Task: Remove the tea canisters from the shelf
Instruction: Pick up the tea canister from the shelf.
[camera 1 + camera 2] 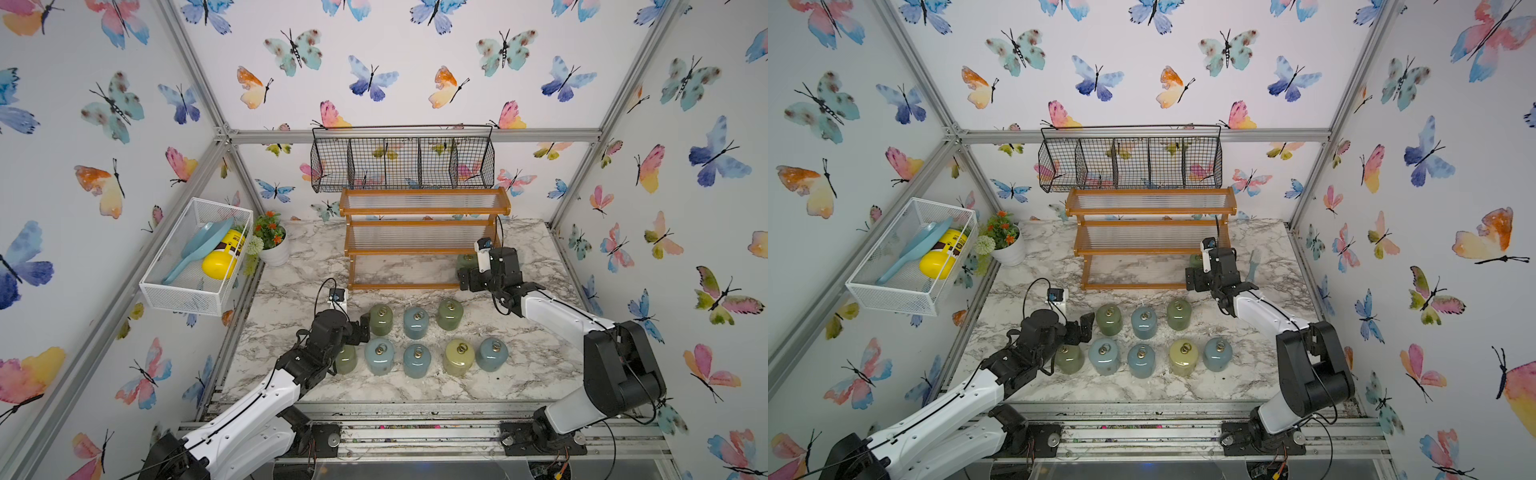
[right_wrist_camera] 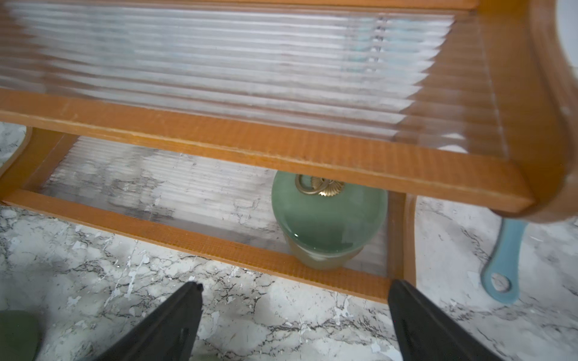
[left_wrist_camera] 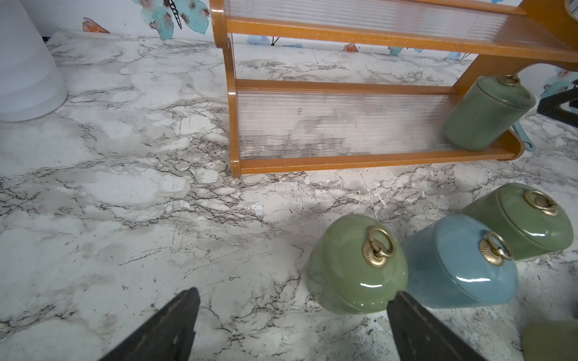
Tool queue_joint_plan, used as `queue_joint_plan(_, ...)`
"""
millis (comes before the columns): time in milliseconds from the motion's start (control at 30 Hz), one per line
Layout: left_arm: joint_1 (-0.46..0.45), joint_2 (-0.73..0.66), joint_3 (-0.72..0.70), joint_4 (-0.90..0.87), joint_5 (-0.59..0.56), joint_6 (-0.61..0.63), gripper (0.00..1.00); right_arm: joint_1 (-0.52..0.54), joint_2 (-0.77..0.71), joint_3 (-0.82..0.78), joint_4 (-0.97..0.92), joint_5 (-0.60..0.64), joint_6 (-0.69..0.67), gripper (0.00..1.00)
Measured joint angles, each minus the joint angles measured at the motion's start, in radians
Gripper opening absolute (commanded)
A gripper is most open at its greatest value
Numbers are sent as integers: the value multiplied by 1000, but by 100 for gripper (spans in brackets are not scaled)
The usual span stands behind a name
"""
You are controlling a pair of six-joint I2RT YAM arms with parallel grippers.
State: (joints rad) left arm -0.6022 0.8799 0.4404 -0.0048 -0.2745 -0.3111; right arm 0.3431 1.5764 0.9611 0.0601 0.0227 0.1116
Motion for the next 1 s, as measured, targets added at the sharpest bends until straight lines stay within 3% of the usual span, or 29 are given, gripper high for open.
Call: queue_joint_plan(1000, 1, 0, 3, -8, 0, 12, 99, -48, 223, 135, 89, -61, -27, 99)
